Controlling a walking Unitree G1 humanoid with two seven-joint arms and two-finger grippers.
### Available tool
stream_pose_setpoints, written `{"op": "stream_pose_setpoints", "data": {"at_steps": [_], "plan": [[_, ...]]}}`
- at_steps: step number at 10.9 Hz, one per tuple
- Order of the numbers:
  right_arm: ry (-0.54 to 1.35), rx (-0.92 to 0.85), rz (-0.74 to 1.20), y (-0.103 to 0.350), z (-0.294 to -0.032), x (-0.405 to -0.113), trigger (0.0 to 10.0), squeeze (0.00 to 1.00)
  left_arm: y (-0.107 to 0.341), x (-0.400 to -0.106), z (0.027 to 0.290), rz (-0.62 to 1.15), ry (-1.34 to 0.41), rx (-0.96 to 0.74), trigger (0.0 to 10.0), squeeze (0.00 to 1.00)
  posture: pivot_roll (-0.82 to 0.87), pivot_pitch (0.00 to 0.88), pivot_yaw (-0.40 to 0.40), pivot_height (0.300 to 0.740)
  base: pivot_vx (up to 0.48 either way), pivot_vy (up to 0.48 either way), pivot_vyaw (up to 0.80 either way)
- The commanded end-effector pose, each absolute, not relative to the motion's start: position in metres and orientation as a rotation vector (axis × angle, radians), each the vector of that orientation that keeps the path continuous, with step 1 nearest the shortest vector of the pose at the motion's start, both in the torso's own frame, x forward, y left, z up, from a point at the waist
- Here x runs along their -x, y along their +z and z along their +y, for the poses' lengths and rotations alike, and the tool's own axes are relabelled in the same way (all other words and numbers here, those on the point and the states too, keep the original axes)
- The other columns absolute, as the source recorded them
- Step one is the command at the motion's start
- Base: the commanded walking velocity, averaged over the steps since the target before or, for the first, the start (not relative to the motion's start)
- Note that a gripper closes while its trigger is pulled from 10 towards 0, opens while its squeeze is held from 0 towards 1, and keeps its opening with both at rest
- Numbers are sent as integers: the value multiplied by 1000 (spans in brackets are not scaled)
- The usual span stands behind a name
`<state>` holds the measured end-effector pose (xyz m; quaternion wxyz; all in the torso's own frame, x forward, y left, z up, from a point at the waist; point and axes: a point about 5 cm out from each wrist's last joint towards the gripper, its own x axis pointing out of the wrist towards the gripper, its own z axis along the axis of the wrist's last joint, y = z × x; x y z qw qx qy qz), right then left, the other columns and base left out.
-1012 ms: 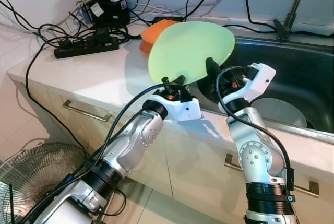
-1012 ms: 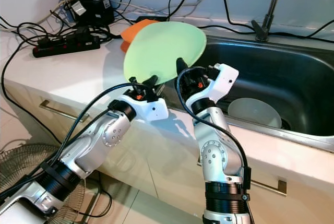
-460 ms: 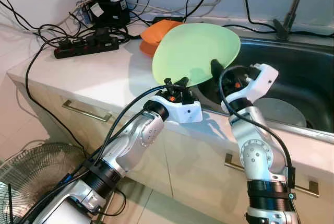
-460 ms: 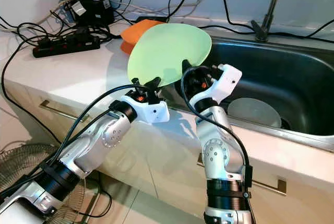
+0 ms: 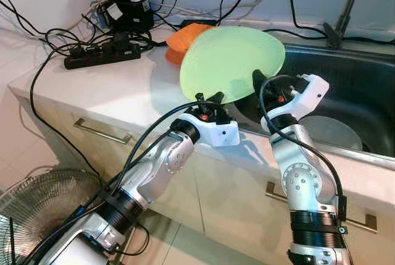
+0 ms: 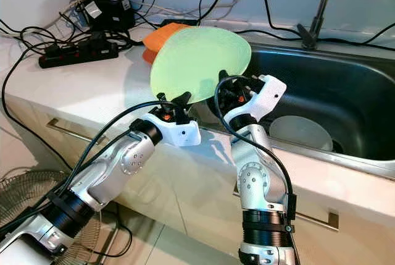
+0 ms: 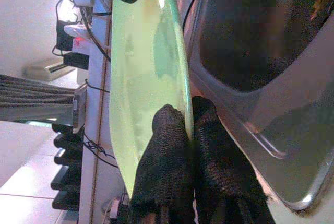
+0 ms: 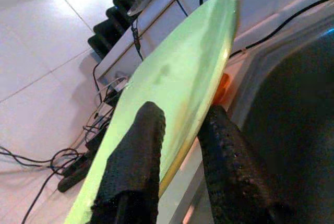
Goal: Kitchen organization
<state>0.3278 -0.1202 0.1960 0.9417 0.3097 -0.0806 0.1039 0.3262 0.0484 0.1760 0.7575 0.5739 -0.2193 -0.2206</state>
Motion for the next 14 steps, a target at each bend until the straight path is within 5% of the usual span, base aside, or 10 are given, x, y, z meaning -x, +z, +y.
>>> {"op": "stream_pose_setpoints", "data": {"at_steps": [1,9,11,14], "plan": [[224,-625,-164,198,-118,-330,0,0,189,-326,47,-536,-464,-1254,10000,0,62,34,114,740,0,0,0],[223,-656,-152,195,-116,-329,0,0,189,-327,47,-552,-454,-1269,10000,0,63,44,113,740,0,0,0],[220,-663,-148,195,-115,-329,0,0,191,-327,48,-559,-445,-1251,10000,1000,65,44,114,740,0,0,0],[215,-672,-146,194,-115,-330,0,0,193,-327,48,-571,-436,-1241,10000,1000,64,41,114,740,0,0,0]]}}
